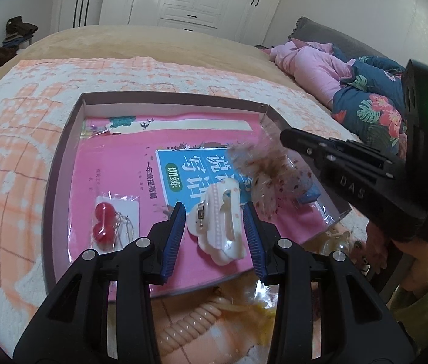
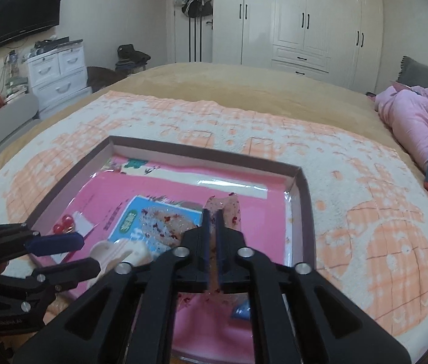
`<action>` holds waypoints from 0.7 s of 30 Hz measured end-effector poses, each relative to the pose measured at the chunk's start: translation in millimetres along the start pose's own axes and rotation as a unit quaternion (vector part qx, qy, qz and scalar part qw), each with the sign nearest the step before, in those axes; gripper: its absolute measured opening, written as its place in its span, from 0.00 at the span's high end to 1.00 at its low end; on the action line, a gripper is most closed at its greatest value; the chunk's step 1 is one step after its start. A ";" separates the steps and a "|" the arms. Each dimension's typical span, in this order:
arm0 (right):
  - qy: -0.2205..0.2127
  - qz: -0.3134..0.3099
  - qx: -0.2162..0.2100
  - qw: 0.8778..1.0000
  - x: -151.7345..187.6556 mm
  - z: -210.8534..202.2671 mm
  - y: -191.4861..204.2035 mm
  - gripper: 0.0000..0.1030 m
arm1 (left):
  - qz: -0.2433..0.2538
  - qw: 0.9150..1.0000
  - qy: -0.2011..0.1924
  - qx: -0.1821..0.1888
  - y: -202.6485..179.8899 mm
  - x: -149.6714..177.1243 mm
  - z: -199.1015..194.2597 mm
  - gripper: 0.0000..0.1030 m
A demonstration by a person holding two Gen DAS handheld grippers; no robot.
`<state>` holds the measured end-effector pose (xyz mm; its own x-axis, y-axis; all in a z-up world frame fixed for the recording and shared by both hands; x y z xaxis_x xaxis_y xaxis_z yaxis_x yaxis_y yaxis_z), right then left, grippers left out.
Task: Organize jewelry
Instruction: 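Lower the white claw clip and bow clip into the box and open both grippers, then withdraw both grippers and move back over the remaining jewelry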
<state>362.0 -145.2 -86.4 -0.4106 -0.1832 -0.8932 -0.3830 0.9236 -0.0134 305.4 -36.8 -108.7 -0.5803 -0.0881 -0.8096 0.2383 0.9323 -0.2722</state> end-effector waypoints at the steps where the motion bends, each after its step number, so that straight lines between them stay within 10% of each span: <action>1: -0.003 0.003 -0.002 1.000 0.6 -2.8 0.5 0.70 | -0.001 1.000 0.000 -0.001 0.4 0.6 -1.7 0.70; 11: -0.073 0.005 0.012 0.997 -7.4 -55.9 -0.6 0.43 | 0.001 1.000 -0.023 -0.012 0.6 -0.6 -27.1 0.54; 21: -0.143 0.024 0.027 0.989 -13.4 -115.1 -6.3 0.15 | 0.001 0.994 -0.097 -0.046 -5.8 -18.5 -72.8 0.11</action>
<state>274.7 -187.3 -22.5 -0.1743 -0.0426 -0.9838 -0.3205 0.9471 0.0158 258.0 -15.1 -54.3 -0.4174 -0.1436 -0.8973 0.1621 0.9598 -0.2290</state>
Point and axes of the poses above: each gripper's, at about its wrist camera, not at the fingertips, and z roughly the way its jaws point, y to its left, x to its underside, the point moved 7 cm from there along z, roughly the way its jaws point, and after that the axes turned 11 degrees about -y, right-handed, at the moved point
